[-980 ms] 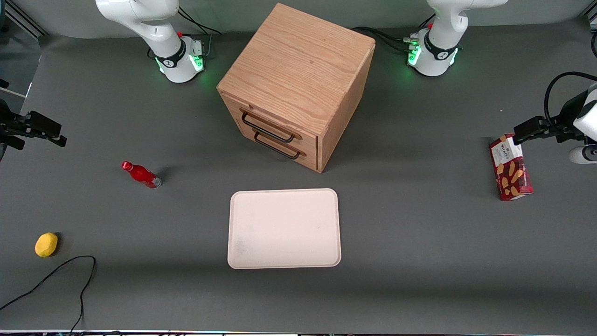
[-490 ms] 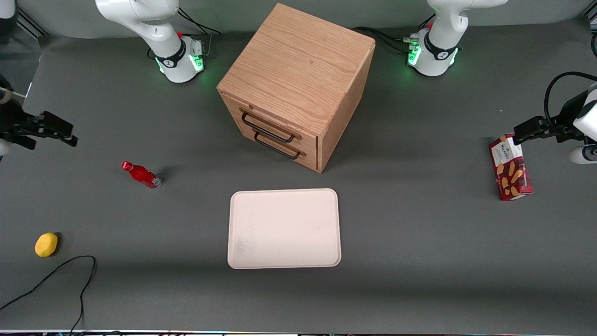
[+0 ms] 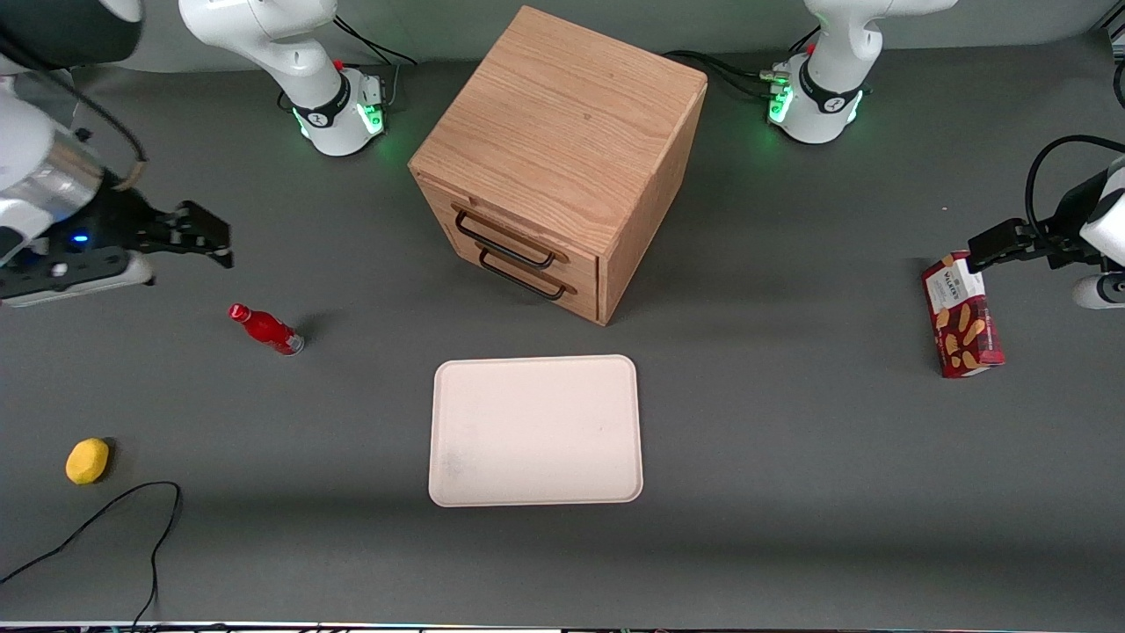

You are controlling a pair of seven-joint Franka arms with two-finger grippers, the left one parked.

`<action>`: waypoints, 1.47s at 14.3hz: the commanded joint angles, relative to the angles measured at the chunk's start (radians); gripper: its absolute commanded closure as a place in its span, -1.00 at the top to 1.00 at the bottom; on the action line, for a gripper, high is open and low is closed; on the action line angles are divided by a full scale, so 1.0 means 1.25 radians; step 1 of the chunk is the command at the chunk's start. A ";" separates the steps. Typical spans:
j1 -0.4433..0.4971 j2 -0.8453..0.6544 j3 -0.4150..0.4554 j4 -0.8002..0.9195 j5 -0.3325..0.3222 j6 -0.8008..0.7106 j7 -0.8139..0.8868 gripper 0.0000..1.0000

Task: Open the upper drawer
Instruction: 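Move the right gripper toward the upper drawer's black handle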

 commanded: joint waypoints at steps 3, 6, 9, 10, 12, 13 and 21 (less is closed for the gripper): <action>0.107 0.013 -0.008 0.009 -0.004 0.016 0.010 1.00; 0.179 0.012 -0.009 0.009 0.012 0.013 0.009 1.00; 0.272 0.010 -0.009 0.010 0.015 0.012 0.008 1.00; 0.295 0.009 -0.009 0.010 0.014 0.012 0.007 1.00; 0.325 0.015 -0.009 0.010 0.016 0.022 0.004 1.00; 0.336 0.016 -0.009 0.010 0.015 0.033 -0.015 1.00; 0.346 0.094 -0.006 0.024 0.076 0.069 -0.186 1.00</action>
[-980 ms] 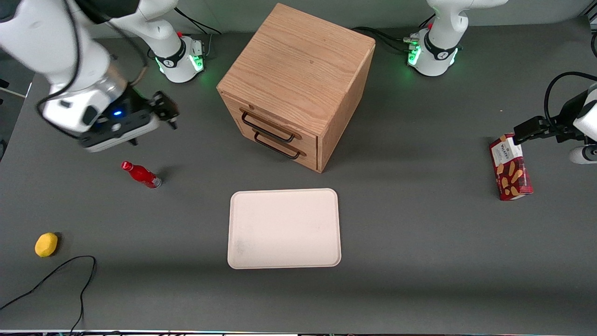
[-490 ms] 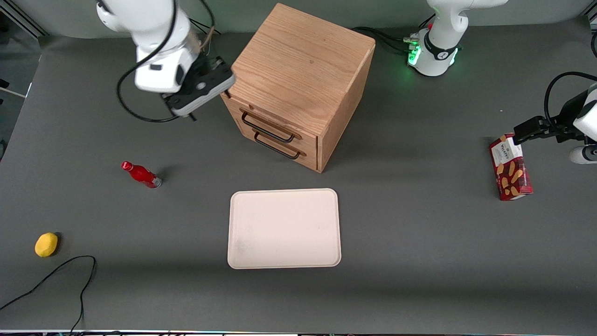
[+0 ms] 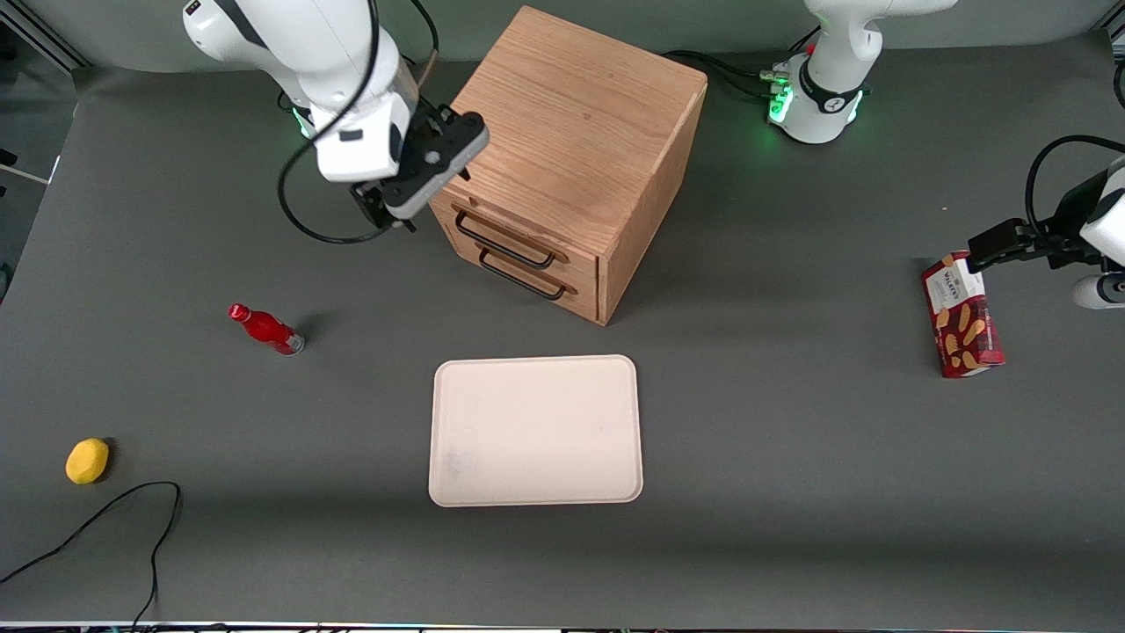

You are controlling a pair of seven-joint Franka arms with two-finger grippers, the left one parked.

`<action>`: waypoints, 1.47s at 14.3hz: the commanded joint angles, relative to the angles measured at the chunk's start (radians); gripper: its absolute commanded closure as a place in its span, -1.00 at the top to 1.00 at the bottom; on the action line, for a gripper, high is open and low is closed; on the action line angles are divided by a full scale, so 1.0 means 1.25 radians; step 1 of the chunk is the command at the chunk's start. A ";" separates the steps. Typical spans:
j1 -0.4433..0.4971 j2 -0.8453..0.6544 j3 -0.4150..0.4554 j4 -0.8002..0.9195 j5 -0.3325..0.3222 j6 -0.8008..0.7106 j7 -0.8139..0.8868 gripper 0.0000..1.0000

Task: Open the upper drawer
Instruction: 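Move the right gripper toward the upper drawer's black handle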

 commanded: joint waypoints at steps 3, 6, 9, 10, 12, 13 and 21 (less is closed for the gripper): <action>0.022 0.084 -0.007 0.064 0.006 -0.001 -0.046 1.00; 0.025 0.122 -0.007 0.097 -0.005 -0.014 -0.046 1.00; 0.023 0.135 -0.007 0.105 -0.035 -0.012 -0.079 1.00; 0.022 0.135 -0.008 0.105 -0.030 -0.012 -0.127 1.00; 0.020 0.132 -0.029 0.103 -0.022 -0.012 -0.165 1.00; 0.020 0.130 -0.031 0.101 -0.012 -0.012 -0.166 1.00; 0.018 0.132 -0.038 0.098 0.084 -0.014 -0.182 1.00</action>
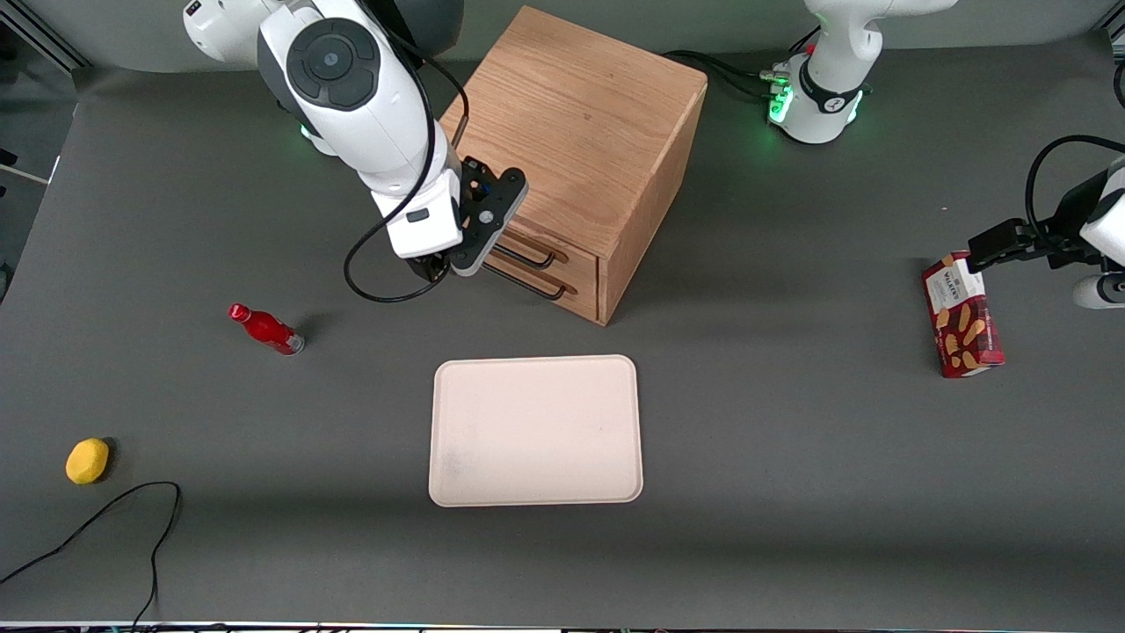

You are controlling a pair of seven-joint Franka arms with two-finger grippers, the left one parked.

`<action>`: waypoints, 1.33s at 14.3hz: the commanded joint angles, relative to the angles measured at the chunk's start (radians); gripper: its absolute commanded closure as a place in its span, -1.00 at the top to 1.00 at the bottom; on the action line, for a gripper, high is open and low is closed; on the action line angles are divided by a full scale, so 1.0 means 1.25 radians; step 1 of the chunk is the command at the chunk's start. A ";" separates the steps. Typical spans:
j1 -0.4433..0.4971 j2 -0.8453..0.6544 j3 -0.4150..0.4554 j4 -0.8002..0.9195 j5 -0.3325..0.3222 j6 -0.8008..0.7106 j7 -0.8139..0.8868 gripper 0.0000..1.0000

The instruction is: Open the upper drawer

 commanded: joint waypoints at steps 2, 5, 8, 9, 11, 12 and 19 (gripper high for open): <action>0.006 0.009 -0.007 0.020 0.029 -0.013 -0.066 1.00; 0.004 0.006 -0.008 0.009 0.031 -0.013 -0.105 1.00; 0.004 0.006 -0.008 -0.003 0.032 -0.012 -0.104 1.00; 0.006 0.004 -0.008 -0.013 0.033 -0.008 -0.104 1.00; 0.007 -0.002 -0.008 -0.042 0.033 0.013 -0.104 1.00; 0.008 -0.005 -0.008 -0.063 0.032 0.031 -0.104 1.00; 0.020 -0.021 -0.007 -0.161 0.032 0.127 -0.098 1.00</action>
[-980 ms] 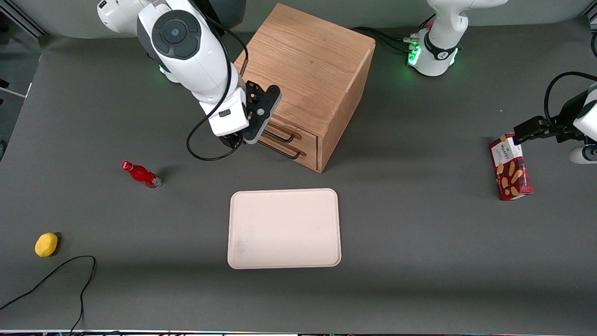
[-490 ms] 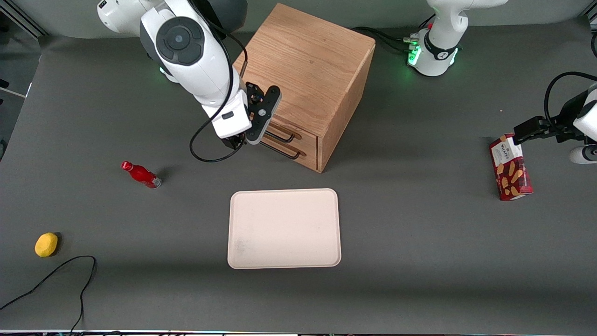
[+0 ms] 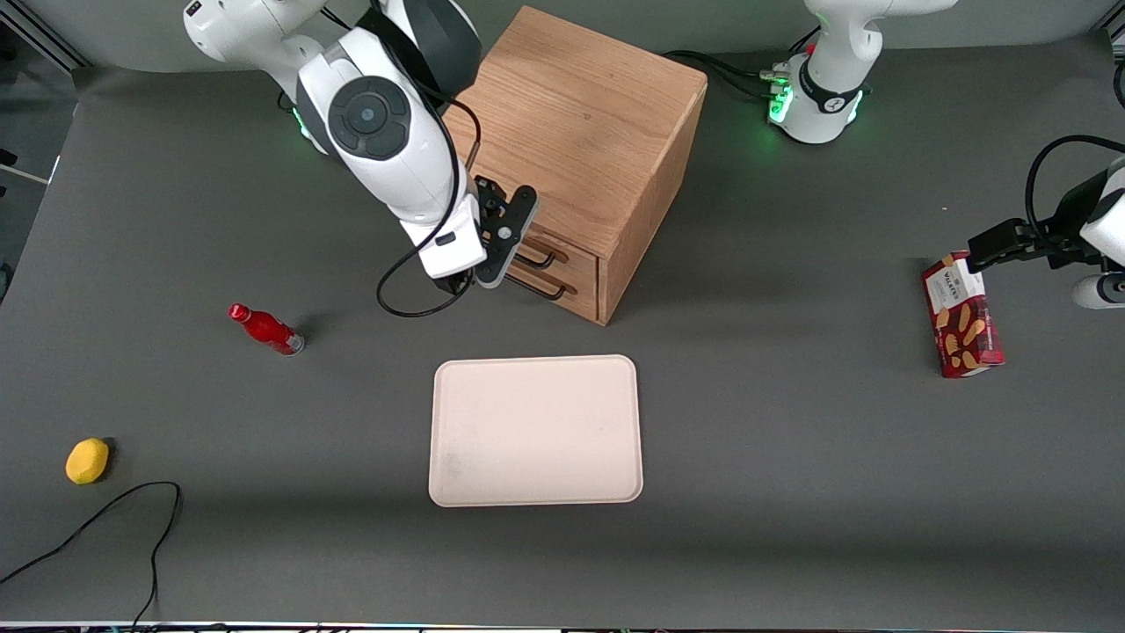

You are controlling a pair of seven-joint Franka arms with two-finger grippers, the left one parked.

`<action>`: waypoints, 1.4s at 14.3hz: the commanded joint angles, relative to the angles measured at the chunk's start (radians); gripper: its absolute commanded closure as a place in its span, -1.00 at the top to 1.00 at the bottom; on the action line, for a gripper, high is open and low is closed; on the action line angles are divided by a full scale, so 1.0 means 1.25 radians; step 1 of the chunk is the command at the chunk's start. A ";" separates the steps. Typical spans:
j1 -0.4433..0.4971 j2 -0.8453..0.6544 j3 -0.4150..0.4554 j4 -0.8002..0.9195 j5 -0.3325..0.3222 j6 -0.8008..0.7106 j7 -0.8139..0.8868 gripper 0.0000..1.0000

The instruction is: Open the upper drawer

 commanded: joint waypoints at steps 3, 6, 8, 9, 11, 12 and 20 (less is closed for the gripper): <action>0.016 -0.023 -0.008 -0.065 0.020 0.053 -0.017 1.00; 0.016 -0.024 -0.009 -0.084 0.013 0.076 -0.017 1.00; 0.016 -0.024 -0.009 -0.095 0.012 0.085 -0.017 1.00; 0.016 -0.024 -0.009 -0.107 0.012 0.099 -0.017 1.00; 0.016 -0.026 -0.008 -0.128 0.012 0.121 -0.017 1.00; 0.016 -0.028 -0.009 -0.134 0.012 0.128 -0.017 1.00; 0.016 -0.028 -0.008 -0.172 0.011 0.174 -0.018 1.00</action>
